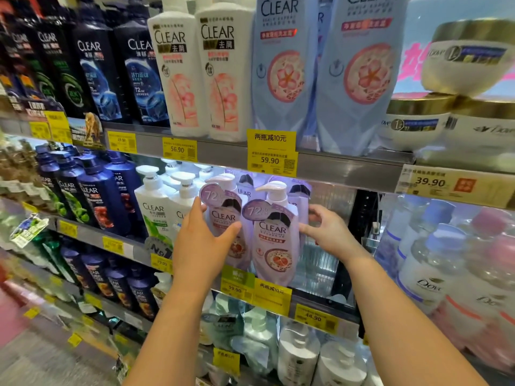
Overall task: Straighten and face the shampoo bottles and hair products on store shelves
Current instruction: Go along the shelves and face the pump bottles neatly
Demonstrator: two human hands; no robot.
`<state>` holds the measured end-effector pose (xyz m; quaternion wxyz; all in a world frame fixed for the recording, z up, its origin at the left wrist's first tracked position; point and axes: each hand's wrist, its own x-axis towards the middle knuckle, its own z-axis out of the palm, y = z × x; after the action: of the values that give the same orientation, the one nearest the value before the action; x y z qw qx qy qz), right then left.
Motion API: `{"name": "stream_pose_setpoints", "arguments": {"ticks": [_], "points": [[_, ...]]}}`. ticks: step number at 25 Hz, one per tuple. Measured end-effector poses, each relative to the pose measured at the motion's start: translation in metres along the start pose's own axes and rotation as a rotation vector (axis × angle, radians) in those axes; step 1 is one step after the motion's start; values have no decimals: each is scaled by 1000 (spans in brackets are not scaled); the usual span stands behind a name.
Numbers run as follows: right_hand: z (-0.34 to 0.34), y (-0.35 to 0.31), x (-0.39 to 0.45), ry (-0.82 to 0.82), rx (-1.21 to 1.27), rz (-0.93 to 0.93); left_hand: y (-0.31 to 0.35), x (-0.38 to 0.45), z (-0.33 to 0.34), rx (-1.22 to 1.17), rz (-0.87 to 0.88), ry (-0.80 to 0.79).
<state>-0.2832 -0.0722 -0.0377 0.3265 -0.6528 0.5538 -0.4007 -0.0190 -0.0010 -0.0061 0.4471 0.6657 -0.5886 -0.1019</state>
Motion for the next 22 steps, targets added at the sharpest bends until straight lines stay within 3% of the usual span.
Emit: {"name": "stream_pose_setpoints", "arguments": {"ticks": [6,11,18,22], "points": [[-1,-2,-7,-135,110,4,5,3,3,12,-5,-3],[-3,-5,-16,-137,99,-3,4,3,2,23,-7,26],[4,-10,-31,-42,51,79,-5,12,2,-23,4,6],[12,-23,-46,170,70,129,-11,20,-4,-71,26,-55]]}}
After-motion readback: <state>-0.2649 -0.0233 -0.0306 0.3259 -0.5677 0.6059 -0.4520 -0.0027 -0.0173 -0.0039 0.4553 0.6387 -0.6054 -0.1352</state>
